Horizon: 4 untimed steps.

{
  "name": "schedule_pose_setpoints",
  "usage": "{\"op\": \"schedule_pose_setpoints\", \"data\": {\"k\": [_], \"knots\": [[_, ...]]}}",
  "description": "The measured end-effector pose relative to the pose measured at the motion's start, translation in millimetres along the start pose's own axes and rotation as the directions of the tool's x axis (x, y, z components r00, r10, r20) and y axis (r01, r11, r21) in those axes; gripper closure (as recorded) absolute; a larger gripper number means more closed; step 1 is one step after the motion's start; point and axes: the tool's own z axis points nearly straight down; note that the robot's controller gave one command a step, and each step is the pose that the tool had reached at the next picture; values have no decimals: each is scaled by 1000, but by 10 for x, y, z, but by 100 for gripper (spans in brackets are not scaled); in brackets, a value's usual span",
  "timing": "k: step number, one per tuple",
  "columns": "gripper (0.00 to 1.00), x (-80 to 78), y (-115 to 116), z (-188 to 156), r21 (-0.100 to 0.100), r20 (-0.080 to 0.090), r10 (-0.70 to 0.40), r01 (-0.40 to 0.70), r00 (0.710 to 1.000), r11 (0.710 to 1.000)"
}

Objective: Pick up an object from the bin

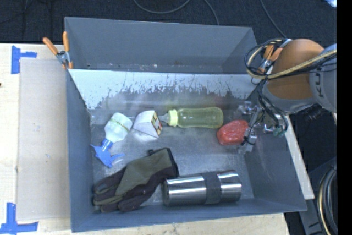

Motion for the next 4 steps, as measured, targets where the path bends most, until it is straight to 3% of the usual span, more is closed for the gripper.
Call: {"op": "schedule_pose_setpoints", "data": {"k": [1, 2, 4], "knots": [[0, 7, -5, 21, 1, 10, 11, -11, 1000, 1000], [100, -43, -23, 210, -1, 1, 38, -38, 999, 999], [100, -41, -22, 199, -1, 1, 37, -37, 999, 999]]}}
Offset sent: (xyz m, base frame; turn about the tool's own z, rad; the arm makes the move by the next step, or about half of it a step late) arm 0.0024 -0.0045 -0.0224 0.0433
